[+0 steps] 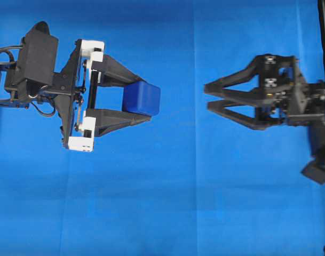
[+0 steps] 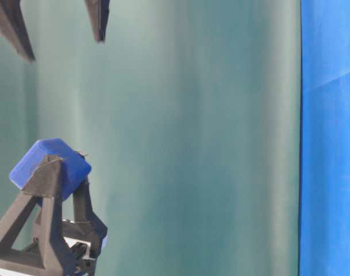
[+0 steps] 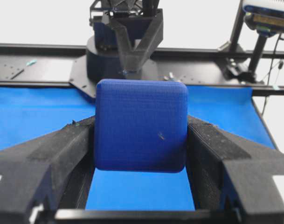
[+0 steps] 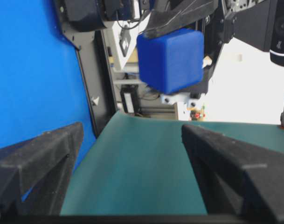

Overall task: Handover the blue block to the right arm after grasping it with the left arm, then place it in the designated position.
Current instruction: 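Reach the right gripper to the cube and close on it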

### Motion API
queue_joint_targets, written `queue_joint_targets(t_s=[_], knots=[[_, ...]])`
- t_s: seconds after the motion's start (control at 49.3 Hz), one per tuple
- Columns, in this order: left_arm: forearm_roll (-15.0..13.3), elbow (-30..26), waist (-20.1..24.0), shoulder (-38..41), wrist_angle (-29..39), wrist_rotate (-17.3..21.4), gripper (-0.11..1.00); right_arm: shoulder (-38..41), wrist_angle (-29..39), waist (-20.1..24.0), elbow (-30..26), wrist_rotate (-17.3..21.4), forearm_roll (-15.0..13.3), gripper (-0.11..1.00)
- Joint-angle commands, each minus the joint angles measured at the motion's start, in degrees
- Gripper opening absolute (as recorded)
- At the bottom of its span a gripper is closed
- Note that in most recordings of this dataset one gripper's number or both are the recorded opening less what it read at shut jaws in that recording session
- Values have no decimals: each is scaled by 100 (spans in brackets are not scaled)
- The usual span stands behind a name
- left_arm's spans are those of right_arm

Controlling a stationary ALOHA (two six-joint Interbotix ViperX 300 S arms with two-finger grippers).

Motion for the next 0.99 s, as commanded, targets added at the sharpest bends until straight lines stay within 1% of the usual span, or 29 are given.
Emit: queue_joint_targets(t_s=[0.0,0.243,0.406,0.649,0.811,0.973], knots=[[-9,-62,-35,-97,-53,-18,49,202,-44,-18,-352,18,-9,92],[-9,-53,-35,-97,-53,-26,49,888,-211,-35,-1002,18,-26,92],[-9,-35,-35,-97,-44,-26,49,1336,-237,-141,-1415,18,-53,92],[-9,-18,-44,-97,-44,-26,49,1925,-237,-193,-1978,9,-220,92],[-9,-18,-53,-105,-44,-26,49,2171,-237,-211,-2241,9,-281,92],[-9,-9,-62,-105,-44,-26,49,2232,-237,-220,-2294,9,-281,92]])
